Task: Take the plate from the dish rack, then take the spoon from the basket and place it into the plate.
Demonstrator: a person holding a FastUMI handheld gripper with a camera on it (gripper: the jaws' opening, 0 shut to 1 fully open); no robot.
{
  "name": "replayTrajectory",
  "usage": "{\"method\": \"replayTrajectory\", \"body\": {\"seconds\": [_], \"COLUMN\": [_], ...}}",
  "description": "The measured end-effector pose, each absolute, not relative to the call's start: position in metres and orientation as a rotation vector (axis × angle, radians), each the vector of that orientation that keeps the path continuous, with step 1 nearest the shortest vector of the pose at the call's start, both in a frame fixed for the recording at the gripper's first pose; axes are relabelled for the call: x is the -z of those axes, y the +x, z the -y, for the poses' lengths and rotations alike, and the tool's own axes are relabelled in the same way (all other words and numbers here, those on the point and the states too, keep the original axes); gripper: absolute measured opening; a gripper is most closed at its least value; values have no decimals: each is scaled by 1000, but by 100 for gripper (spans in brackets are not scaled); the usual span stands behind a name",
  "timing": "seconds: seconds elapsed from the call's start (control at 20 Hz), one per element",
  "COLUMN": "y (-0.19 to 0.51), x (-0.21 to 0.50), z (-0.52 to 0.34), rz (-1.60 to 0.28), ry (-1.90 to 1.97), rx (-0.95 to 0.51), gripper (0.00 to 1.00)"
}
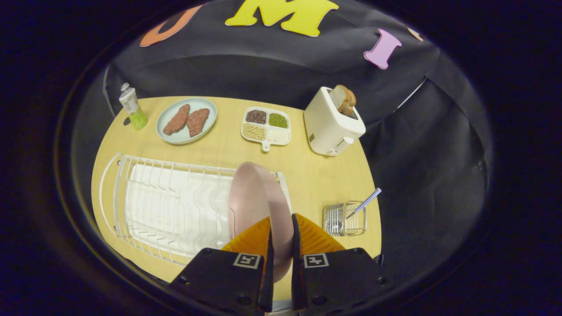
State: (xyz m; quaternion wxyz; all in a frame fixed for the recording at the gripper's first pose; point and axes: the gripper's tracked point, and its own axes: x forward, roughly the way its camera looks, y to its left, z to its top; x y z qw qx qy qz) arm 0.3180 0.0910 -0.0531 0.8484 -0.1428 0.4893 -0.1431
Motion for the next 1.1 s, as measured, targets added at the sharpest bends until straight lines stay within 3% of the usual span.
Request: {"method": "replayTrajectory", "body": {"seconds": [0.65,1.1], "y": [259,126], "x": [-19,-7], "z": [-72,-63], "rz": [-837,-738], "ry": [-146,38], "rx": [254,-4], "gripper": [22,22]}}
